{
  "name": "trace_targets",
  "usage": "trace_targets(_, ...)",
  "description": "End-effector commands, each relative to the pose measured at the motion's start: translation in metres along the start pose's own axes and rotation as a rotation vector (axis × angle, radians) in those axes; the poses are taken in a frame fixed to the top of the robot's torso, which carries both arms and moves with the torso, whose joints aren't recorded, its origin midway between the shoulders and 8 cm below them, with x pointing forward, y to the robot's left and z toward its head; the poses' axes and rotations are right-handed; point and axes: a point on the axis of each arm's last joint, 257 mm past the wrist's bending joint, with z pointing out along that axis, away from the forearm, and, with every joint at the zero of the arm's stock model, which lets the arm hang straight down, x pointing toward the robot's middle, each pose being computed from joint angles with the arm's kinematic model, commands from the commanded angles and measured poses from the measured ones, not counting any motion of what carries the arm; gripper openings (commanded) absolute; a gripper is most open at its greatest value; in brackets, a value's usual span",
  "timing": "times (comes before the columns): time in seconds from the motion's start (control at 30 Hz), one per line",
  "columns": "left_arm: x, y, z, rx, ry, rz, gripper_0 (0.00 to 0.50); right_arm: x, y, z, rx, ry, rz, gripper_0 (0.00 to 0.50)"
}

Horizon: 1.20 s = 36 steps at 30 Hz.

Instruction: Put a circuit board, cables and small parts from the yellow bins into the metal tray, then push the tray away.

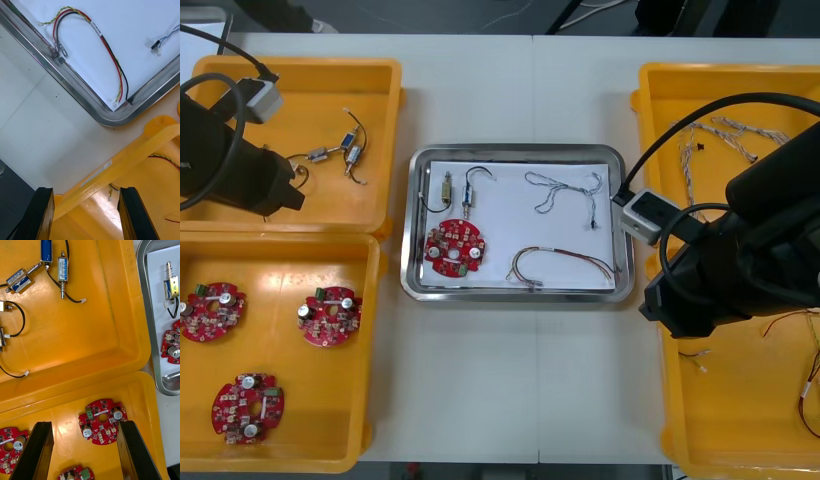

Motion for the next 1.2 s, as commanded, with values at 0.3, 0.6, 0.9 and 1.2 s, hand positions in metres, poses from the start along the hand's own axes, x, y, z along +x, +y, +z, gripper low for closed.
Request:
trace_targets(0.3,0.001,0.017,-0.014,-0.045,-0.018,0.010,0.500,-0.051,0.043,0.015,-0.010,-0.079,-0.278,0.500)
trace_targets(0.6,0.001,0.017,-0.014,-0.045,-0.018,0.010,0.500,-0.080,0.051,0.037,0.000,-0.100,-0.455,0.500)
trace_targets(0.9,0.001,0.017,-0.014,-0.045,-0.018,0.010,0.500,-0.105,0.059,0.058,0.044,-0.121,-0.603,0.500)
trace_targets(1.2,0.001,0.017,-0.014,-0.045,-0.018,0.010,0.500,-0.122,0.070,0.087,0.111,-0.159,-0.663,0.500)
